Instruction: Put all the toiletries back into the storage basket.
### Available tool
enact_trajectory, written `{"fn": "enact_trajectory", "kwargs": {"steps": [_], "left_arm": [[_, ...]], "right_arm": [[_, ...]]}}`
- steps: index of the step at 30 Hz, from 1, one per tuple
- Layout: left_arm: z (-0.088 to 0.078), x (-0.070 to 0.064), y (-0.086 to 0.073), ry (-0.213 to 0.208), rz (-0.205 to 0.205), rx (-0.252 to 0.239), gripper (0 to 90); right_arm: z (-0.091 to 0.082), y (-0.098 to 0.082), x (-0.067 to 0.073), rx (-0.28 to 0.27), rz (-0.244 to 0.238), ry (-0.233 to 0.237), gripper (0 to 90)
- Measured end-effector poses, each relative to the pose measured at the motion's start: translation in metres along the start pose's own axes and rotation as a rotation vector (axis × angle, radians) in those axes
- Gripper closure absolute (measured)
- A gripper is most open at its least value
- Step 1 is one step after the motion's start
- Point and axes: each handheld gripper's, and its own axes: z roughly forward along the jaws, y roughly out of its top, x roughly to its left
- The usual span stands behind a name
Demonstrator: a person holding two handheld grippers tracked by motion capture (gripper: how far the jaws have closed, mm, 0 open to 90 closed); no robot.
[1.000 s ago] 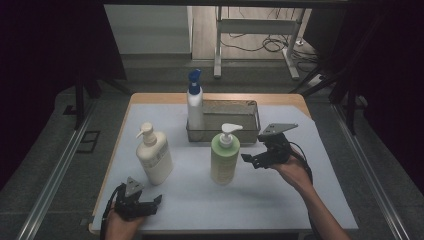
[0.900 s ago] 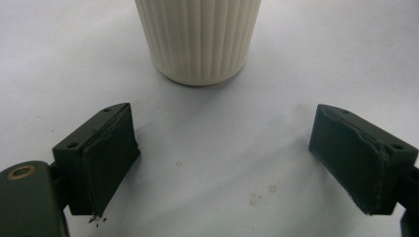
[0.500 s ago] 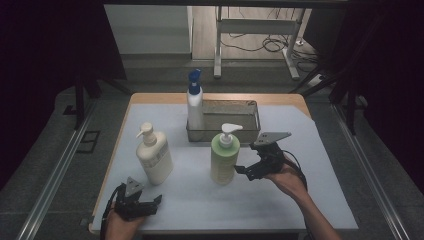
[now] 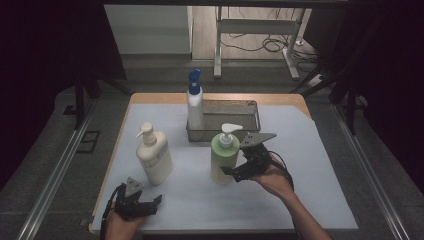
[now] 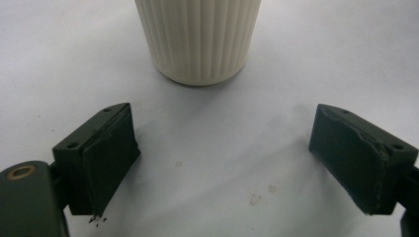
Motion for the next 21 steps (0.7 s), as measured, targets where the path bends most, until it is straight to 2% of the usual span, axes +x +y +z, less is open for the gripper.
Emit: {"fn": "enact_trajectory", "kwargs": {"steps": [13,17,21], "left_arm": [[0.0,0.0,0.0,0.0,0.0,0.0,10.6],[0.0,0.0,0.0,0.0,0.001,0.001,10.6],[0.0,0.0,0.0,0.0,0.001,0.001,10.6]], "right_arm": [[0.021,0.006,0.006,-0.002,-0.009,-0.016,4.7],[0.024,0.007,0.008,-0.005,-0.018,-0.045,10.3],[0.023,0.007,0.009,-0.006,-0.019,-0.06,11.4]]}}
